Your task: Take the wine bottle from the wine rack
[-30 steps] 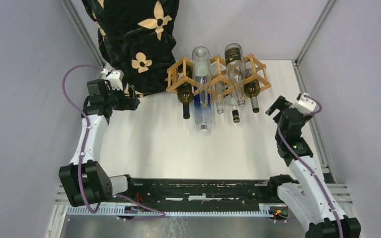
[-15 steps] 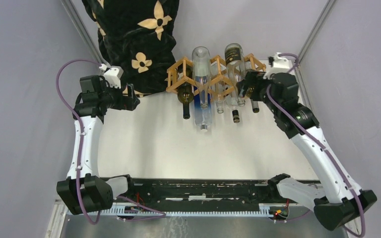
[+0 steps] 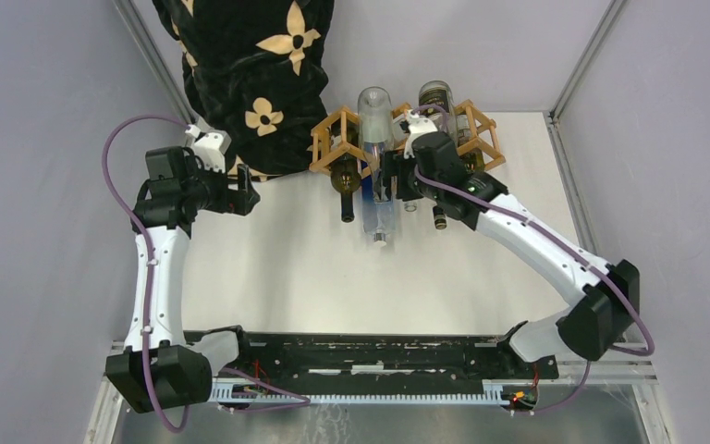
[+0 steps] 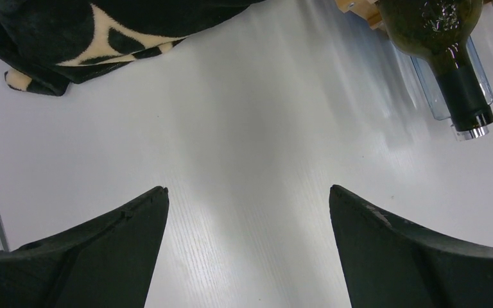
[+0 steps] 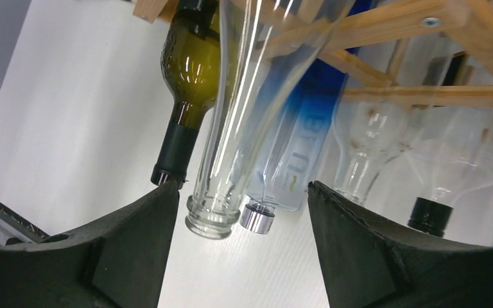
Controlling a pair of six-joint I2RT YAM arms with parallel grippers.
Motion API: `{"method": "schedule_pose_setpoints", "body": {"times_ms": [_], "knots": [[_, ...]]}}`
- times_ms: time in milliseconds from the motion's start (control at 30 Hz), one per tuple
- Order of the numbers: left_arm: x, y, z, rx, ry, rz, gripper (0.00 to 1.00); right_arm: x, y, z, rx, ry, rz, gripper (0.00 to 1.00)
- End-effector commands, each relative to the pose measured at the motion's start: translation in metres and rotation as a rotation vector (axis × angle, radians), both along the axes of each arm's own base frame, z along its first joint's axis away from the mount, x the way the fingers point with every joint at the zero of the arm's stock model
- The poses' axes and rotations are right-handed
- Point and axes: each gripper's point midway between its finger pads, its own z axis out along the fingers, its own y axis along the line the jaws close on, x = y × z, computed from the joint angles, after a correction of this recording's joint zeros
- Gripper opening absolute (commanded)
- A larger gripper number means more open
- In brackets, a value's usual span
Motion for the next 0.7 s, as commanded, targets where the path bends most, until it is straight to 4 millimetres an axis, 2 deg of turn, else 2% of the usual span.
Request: {"method": "schedule_pose_setpoints", "body": {"times_ms": [0,167,367,567,667], "knots": [[-0.011,-0.003,0.016,0.046,-0.051,-0.061,1.0,0.014,0.027,0.013,0.046,-0.024,0.013,0.79],[-0.017,-0.005,0.019,0.054,-0.068,-0.077,1.0,0.03,0.04,0.002,0.031,0.001,-0.007,0.78],[-0.022,-0.013,0.028,0.032,-0.102,-0.114,1.0,0.046,0.045,-0.007,0.006,0.015,-0.041,0.76],[-0.024,-0.018,0.033,0.019,-0.118,-0.138,1.0,0.052,0.047,-0.02,-0.009,0.032,-0.061,0.66],[-0.026,-0.019,0.033,0.021,-0.121,-0.144,1.0,0.055,0.047,-0.02,-0.003,0.028,-0.07,0.63]]}}
